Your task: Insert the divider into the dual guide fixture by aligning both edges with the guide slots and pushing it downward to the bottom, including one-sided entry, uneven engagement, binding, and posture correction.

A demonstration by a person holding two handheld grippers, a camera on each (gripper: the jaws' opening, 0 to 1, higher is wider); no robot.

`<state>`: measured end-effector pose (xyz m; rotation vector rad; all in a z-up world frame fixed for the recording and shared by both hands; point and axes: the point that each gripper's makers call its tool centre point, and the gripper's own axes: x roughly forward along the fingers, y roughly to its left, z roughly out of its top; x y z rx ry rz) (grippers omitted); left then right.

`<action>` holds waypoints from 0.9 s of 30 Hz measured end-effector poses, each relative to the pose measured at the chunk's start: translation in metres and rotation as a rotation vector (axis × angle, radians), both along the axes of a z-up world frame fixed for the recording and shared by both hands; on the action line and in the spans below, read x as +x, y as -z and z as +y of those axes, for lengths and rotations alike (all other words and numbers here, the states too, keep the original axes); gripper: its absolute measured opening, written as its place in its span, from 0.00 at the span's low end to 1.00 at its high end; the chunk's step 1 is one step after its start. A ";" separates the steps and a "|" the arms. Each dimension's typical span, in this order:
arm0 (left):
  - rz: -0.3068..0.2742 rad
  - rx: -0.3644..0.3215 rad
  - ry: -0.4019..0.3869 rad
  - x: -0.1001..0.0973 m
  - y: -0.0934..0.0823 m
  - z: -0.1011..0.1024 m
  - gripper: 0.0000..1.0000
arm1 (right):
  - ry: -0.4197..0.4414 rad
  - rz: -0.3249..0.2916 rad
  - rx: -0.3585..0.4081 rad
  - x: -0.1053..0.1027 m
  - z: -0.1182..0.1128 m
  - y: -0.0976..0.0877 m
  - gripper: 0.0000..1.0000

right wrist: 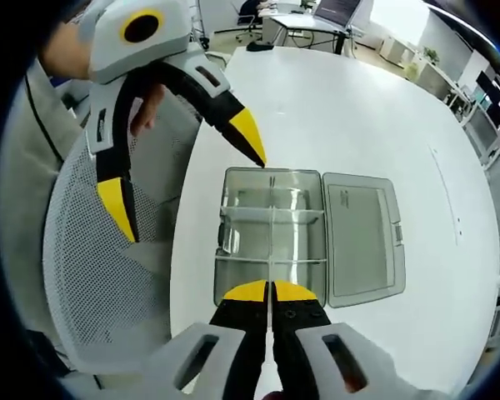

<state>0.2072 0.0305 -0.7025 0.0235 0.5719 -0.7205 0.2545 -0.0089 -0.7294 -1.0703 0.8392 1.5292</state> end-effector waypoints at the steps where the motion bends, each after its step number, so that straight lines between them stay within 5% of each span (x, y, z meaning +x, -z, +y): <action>1: 0.000 0.000 0.000 0.000 0.000 0.000 0.71 | -0.002 -0.001 0.000 0.000 0.000 0.000 0.00; 27: 0.002 0.001 -0.009 0.000 0.000 0.003 0.70 | 0.008 0.009 -0.009 0.002 0.001 0.006 0.00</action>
